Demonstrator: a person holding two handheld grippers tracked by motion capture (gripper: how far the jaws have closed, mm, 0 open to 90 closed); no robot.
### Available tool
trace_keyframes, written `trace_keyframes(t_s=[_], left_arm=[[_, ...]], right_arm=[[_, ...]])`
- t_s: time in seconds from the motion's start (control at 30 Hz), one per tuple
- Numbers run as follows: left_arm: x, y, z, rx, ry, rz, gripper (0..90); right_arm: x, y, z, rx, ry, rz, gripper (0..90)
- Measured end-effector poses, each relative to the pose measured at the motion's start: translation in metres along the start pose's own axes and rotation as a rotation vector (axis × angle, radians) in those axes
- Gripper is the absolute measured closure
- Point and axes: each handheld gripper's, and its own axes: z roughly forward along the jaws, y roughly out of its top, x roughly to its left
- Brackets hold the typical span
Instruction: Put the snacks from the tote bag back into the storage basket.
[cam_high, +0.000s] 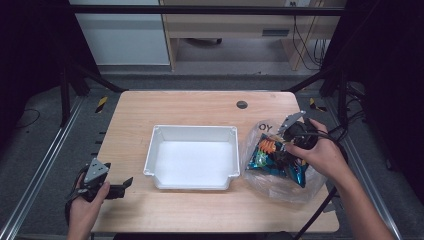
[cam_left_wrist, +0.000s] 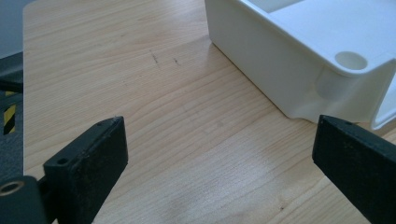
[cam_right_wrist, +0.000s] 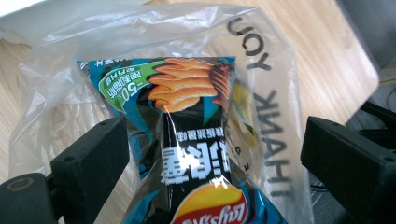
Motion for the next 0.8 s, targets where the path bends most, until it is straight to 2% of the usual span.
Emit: trace_keyframes(t_s=[0.17, 0.27, 0.4, 0.8], left_arm=[[-0.002, 0.000, 0.002, 0.006, 0.004, 0.008, 2.8], [-0.002, 0.000, 0.002, 0.007, 0.007, 0.007, 2.8], [0.000, 0.000, 0.002, 0.011, 0.009, 0.008, 2.8], [-0.001, -0.001, 0.002, 0.013, 0.013, 0.017, 2.7]], right_arm=[[-0.001, 0.004, 0.012, 0.041, 0.033, -0.010, 7.2], [-0.002, 0.004, 0.017, 0.040, 0.039, -0.021, 7.2], [-0.006, 0.002, 0.024, 0.039, 0.051, -0.001, 7.2], [-0.011, 0.001, 0.037, 0.053, 0.093, 0.002, 7.2]])
